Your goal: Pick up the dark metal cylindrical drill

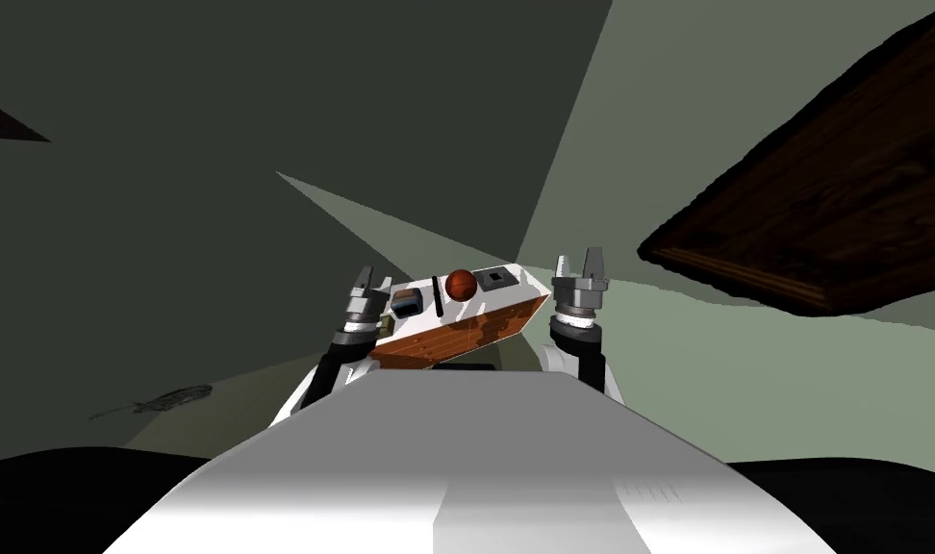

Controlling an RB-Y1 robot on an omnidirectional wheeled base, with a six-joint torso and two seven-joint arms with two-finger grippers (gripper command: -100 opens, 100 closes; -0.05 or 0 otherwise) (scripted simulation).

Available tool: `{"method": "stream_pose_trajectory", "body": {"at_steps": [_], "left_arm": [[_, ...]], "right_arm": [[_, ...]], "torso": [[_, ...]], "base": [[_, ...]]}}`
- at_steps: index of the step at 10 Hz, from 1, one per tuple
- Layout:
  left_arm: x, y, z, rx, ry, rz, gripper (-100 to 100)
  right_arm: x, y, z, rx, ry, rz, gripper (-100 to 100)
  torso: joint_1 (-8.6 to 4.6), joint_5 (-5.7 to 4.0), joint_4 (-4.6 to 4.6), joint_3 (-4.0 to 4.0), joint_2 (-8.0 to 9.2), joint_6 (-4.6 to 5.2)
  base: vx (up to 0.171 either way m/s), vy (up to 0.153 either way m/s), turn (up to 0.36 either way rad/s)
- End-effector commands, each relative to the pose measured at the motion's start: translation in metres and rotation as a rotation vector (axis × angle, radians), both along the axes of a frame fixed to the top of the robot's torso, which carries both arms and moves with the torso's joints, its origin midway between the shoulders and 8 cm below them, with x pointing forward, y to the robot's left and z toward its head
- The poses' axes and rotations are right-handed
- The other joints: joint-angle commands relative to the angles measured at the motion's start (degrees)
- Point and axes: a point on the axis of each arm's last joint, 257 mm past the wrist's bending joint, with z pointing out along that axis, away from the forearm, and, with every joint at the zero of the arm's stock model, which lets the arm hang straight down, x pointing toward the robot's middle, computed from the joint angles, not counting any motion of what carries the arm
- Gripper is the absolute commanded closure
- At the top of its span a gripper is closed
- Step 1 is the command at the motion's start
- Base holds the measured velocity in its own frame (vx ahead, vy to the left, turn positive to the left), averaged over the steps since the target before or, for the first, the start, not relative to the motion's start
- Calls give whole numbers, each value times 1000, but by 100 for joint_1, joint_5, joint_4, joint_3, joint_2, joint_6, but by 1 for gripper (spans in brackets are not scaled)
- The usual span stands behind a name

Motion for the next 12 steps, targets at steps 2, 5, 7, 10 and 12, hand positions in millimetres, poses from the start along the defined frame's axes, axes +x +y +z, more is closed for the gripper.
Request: {"method": "stream_pose_trajectory", "body": {"at_steps": [2, 5, 7, 10, 12], "left_arm": [[6, 5, -25, -6, 97, -20, -100], [11, 15, -64, -13, 234, -39, -100], [12, 21, -86, -15, 306, -46, -100], [10, 36, -131, -16, 457, -52, -100], [2, 52, -175, -20, 604, -47, -100]], "right_arm": [[0, 0, 0, 0, 0, 0, 0], [0, 0, 0, 0, 0, 0, 0], [0, 0, 0, 0, 0, 0, 0], [0, 0, 0, 0, 0, 0, 0], [0, 0, 0, 0, 0, 0, 0]], "torso": [[2, 0, 0, 1, 2, -1], [2, 0, 0, 0, 0, 0], [4, 1, 0, 0, -1, -2], [5, 1, 0, -1, -2, -1], [4, 1, -1, -3, -5, -3]], "base": [[-30, 5, -240], [-27, 2, -267], [-22, 3, -194], [-21, 5, -293], [-16, 0, -342]]}}
